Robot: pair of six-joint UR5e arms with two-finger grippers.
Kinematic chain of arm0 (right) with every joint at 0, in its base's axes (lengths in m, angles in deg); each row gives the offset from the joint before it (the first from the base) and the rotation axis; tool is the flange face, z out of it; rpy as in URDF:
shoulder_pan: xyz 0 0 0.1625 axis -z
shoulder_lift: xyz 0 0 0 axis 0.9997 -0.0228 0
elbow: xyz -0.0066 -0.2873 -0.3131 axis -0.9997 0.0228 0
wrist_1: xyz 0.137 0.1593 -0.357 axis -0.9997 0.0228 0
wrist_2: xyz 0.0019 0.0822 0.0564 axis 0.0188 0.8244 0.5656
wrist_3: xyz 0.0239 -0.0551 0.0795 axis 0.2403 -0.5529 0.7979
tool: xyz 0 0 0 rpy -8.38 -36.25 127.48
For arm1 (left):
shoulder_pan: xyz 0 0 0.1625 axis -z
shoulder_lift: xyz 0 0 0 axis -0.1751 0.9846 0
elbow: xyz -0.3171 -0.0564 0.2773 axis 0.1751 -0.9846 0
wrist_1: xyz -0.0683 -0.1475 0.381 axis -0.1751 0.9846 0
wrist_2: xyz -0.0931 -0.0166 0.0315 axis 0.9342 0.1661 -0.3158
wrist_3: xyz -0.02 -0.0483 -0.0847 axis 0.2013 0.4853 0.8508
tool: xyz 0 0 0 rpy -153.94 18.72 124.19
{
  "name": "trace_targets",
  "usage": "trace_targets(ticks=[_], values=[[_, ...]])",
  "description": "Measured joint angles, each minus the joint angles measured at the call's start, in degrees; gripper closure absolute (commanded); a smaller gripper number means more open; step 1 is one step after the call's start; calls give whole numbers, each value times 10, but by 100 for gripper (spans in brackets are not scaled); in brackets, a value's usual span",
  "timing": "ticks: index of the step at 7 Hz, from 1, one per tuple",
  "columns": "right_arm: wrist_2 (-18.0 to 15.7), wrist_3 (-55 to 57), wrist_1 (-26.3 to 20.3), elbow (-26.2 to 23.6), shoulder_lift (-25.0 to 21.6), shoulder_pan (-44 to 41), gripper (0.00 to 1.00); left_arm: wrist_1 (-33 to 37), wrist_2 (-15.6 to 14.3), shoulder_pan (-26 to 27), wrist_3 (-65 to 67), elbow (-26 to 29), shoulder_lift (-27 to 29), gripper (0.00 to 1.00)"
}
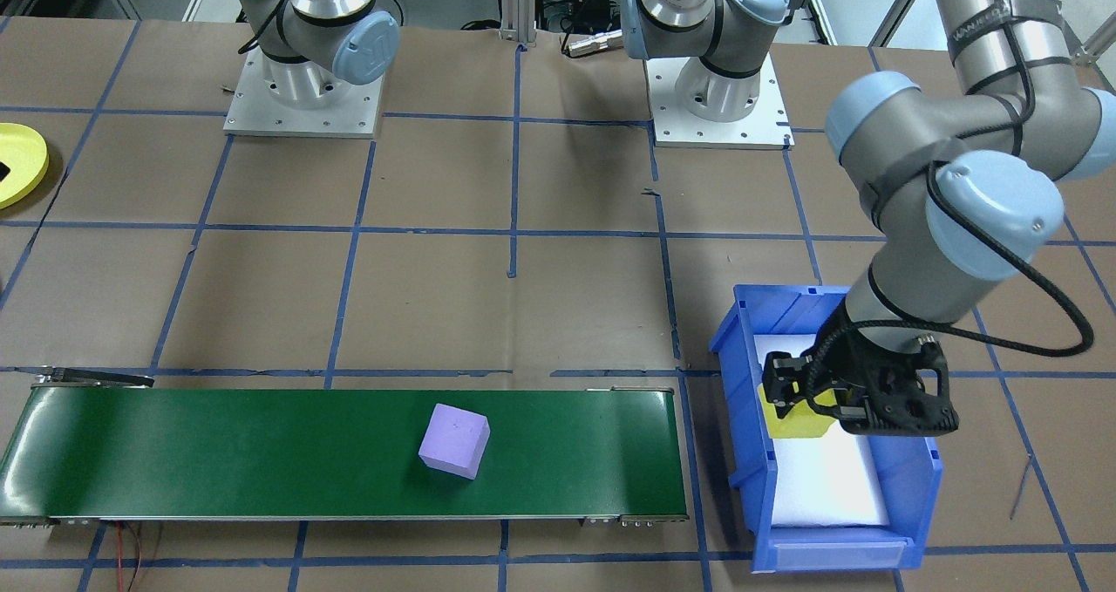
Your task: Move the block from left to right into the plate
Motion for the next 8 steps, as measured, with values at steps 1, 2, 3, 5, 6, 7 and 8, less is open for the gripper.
trace_targets(ticks=[1,2,3,5,6,7,8], values=[[11,-15,4,-8,19,-1,0,2,-9,33,21,9,-10,75],[20,-20,36,-18,49,-1,0,1,-13,69,45,15,-4,74],[37,-22,99,-28,82,-2,0,-5,-14,99,59,19,15,72],[64,-23,177,-62,112,-2,0,-47,-10,120,73,24,67,68],[67,-22,186,-81,116,-2,0,-67,-7,124,75,22,86,33],[69,-21,189,-92,117,-2,0,-80,-3,125,76,19,97,19],[69,-19,189,-96,117,-2,0,-90,2,126,76,14,103,5]])
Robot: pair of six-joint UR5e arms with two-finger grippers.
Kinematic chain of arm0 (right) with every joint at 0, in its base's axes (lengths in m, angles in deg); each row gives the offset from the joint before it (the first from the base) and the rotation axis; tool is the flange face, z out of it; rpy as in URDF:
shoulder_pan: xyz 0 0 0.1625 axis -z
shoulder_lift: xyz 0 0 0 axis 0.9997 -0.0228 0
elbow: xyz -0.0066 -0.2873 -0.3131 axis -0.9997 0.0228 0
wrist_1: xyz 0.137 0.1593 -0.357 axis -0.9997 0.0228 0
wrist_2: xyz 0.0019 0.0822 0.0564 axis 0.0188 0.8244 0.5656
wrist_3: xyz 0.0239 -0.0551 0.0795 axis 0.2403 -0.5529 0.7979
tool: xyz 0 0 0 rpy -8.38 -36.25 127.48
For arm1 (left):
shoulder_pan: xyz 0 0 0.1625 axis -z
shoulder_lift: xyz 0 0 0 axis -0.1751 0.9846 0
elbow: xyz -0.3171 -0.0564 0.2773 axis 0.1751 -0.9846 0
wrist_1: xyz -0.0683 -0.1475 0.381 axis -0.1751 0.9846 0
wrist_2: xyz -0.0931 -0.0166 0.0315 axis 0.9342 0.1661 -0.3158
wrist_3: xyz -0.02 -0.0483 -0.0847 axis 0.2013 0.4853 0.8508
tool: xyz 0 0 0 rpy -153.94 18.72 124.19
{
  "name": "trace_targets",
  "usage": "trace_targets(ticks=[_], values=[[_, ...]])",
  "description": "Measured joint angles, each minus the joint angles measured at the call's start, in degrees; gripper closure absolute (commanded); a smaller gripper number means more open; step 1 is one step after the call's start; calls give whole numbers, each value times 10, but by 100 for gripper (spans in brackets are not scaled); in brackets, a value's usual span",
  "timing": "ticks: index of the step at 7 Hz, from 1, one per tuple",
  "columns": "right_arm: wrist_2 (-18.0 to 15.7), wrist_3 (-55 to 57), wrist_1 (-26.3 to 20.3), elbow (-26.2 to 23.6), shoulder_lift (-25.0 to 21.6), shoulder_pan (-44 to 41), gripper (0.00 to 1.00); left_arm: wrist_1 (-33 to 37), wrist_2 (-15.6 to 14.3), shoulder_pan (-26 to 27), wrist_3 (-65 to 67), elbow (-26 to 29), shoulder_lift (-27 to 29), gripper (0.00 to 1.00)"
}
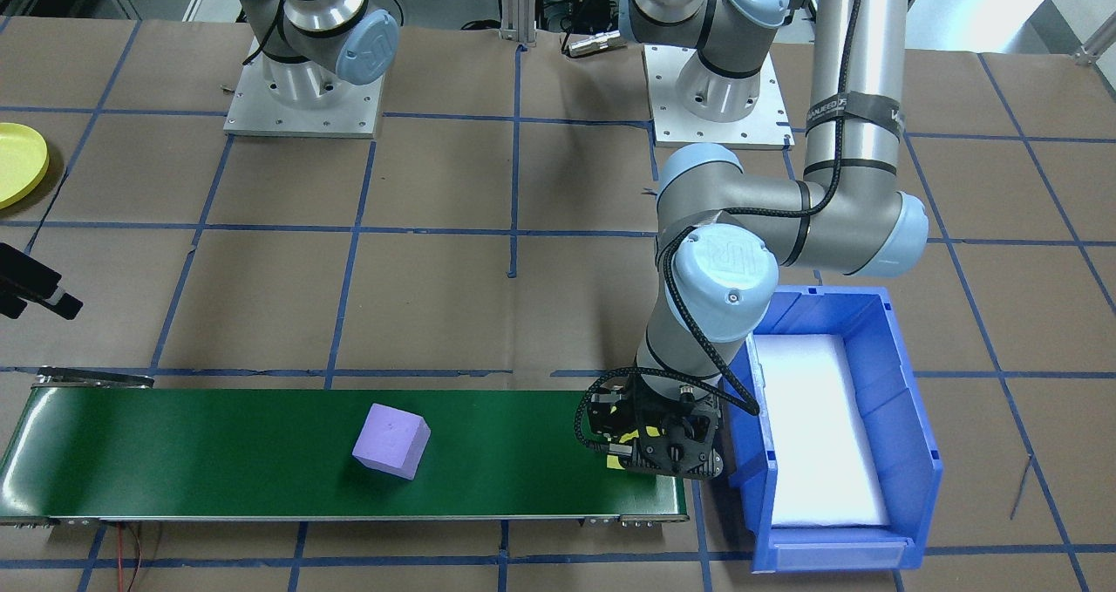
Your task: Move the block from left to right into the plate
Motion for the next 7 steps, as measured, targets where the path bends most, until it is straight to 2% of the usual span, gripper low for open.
trace_targets(ticks=[2,4,5,6,7], values=[[-1,1,0,0,-2,0,0,-10,4,0,4,-6,-6,0],[0,4,25,8,-3,-1,0,22,6,0,8,-9,-61,0],[4,4,32,13,8,-2,0,79,3,-3,7,-10,-111,0],[21,8,37,34,38,-6,0,150,2,-17,7,-12,-168,0],[41,19,40,77,81,-19,0,221,1,-45,4,-14,-221,0]])
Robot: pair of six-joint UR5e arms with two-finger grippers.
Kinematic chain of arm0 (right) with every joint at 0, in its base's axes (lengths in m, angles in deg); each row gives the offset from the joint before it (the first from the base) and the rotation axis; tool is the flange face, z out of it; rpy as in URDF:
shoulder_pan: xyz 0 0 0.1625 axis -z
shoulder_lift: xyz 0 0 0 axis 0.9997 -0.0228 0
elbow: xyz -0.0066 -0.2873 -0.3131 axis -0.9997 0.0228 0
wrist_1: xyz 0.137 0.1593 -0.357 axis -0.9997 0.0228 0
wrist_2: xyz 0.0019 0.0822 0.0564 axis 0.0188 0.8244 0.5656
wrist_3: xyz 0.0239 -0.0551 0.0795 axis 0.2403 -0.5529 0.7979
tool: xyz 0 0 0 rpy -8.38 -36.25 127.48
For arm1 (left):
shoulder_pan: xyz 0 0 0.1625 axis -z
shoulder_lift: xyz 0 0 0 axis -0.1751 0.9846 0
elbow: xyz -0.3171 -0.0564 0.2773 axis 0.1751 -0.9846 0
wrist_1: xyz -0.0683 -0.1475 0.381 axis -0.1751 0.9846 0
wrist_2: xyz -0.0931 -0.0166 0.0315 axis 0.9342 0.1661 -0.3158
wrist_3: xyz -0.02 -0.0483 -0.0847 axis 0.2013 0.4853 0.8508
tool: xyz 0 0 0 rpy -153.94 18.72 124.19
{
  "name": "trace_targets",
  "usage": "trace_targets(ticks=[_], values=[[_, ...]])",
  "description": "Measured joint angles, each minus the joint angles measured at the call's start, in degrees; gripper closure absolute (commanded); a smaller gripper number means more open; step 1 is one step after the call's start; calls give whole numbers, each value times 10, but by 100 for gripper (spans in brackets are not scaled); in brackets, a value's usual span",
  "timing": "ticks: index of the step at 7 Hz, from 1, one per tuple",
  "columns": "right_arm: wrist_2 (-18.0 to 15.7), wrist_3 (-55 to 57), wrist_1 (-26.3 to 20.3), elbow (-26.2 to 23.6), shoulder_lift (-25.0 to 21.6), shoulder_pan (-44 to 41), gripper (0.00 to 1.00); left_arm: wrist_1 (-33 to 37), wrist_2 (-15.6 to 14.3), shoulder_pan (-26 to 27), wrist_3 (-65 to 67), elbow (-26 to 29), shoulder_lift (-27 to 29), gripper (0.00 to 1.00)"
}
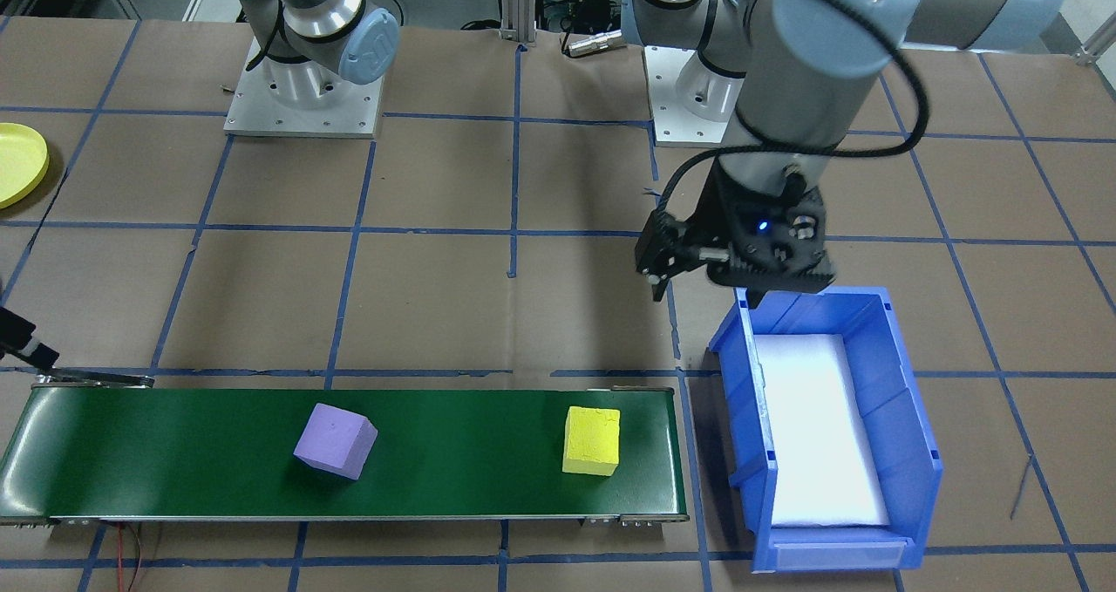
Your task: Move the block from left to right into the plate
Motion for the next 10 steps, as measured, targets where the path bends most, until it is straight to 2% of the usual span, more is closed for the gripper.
trace_targets(ticks=[2,3,6,10], values=[[15,50,0,75,70,-49,0,128,-1,-53,-4,-8,-100,0],[18,67,1,81,81,-68,0,157,0,-59,-2,-19,-126,0],[21,108,6,64,77,-118,0,173,2,-58,-6,-51,-158,0],[21,180,33,43,68,-151,0,177,1,-58,-12,-53,-168,0]])
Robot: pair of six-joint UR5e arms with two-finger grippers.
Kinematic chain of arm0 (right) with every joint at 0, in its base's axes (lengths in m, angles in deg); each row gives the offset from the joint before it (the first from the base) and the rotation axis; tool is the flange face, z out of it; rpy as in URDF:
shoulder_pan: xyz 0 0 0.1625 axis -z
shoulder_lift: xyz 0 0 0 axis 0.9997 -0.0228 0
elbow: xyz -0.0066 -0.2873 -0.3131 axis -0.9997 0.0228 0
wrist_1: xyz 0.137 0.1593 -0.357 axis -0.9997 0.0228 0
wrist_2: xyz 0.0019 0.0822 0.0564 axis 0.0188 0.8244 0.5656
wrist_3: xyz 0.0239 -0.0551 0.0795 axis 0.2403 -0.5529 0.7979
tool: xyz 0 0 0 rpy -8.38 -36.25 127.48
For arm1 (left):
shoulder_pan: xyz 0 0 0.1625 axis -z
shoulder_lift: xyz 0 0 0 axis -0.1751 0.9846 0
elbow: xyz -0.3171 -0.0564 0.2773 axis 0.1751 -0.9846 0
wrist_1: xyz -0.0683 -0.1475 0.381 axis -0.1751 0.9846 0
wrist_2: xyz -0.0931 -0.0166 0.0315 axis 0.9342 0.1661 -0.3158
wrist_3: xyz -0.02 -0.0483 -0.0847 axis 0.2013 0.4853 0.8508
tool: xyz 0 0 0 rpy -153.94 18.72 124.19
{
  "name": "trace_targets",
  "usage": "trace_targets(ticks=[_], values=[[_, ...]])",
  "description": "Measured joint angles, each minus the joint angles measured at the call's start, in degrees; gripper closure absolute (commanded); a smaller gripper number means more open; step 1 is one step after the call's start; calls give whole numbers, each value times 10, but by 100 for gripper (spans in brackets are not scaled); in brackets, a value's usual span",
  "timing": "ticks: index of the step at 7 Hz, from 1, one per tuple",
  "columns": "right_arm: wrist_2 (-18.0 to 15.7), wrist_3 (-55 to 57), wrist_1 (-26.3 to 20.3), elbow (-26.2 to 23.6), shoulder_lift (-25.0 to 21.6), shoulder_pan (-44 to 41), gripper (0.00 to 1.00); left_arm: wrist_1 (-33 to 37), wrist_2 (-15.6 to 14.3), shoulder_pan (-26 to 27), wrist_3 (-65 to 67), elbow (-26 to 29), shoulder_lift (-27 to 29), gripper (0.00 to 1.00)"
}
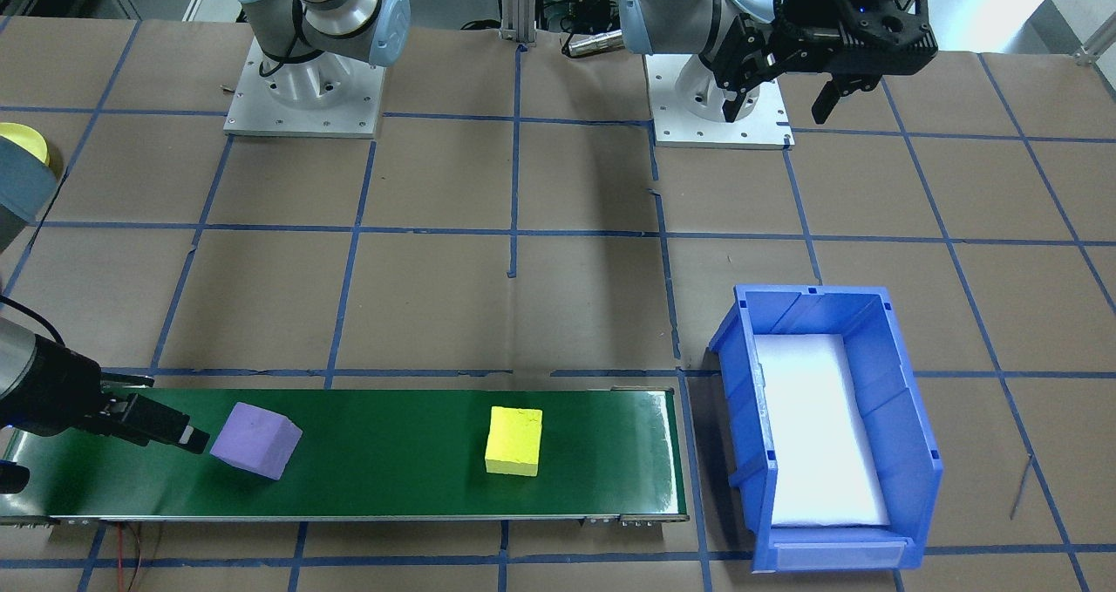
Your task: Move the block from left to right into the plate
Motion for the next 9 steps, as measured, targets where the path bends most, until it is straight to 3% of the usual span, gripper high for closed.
trace_targets(ticks=[4,5,6,7,8,9], values=[[-8,35,36,-11,19,-18,3,-3,0,-1,-32,-1,0,0],[-20,35,40,-18,23,-18,8,-2,1,-1,-31,-1,0,0],[-33,35,42,-25,24,-19,24,-2,3,-1,-29,-1,0,0],[-39,35,42,-31,24,-19,56,-3,5,-1,-28,-1,0,0],[-48,32,42,-32,23,-18,71,-3,6,-1,-28,-1,0,0],[-71,26,41,-29,20,-17,76,-4,5,-1,-28,-1,1,0]])
